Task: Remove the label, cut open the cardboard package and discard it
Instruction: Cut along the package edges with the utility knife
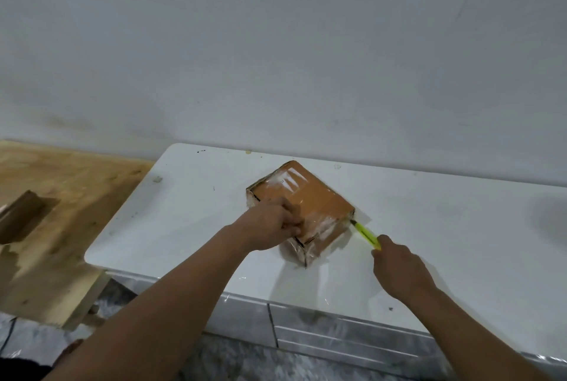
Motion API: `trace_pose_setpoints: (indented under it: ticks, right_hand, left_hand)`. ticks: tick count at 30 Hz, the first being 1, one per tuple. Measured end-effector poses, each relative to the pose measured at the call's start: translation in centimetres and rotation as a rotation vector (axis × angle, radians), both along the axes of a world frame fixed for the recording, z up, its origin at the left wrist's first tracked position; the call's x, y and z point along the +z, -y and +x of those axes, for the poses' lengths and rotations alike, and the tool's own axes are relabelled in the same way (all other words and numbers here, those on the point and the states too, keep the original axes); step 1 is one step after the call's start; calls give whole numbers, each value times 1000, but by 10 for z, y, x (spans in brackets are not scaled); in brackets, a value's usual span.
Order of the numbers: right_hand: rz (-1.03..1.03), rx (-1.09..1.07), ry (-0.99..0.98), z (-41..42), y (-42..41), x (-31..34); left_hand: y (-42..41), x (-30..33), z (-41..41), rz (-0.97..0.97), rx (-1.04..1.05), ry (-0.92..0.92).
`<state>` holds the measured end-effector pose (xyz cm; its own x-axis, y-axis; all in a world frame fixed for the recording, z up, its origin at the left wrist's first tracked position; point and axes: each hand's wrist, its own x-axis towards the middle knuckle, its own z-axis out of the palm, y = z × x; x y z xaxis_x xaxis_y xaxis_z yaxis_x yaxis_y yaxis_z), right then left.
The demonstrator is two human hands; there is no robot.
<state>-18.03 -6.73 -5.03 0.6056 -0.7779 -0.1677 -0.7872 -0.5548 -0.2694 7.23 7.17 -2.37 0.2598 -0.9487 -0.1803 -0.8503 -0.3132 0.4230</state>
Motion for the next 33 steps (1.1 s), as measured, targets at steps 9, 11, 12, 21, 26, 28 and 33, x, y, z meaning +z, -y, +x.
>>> trace_pose_setpoints:
  ticks: [9, 11, 12, 21, 26, 28, 33]
  right_hand:
    - [68, 67, 139, -37, -18, 22]
    - [57, 111, 154, -41, -21, 27]
    - [55, 129, 159, -42, -23, 29]
    - [-40, 307, 121, -34, -16, 43]
    - [-110, 388, 66, -27, -4, 48]
    - [-138, 407, 42, -25, 0, 49]
    - [-205, 436, 39, -24, 8, 51]
  left_hand:
    - [-3, -1, -12, -49, 103, -4]
    - [-8, 2, -22, -141, 164, 71]
    - [-10, 3, -29, -190, 210, 106]
    - [-21, -2, -62, -106, 474, -95]
    - [-16, -5, -77, -161, 623, -274]
    - [-11, -6, -80, -179, 688, -347]
    - [-1, -9, -76, -266, 778, -454]
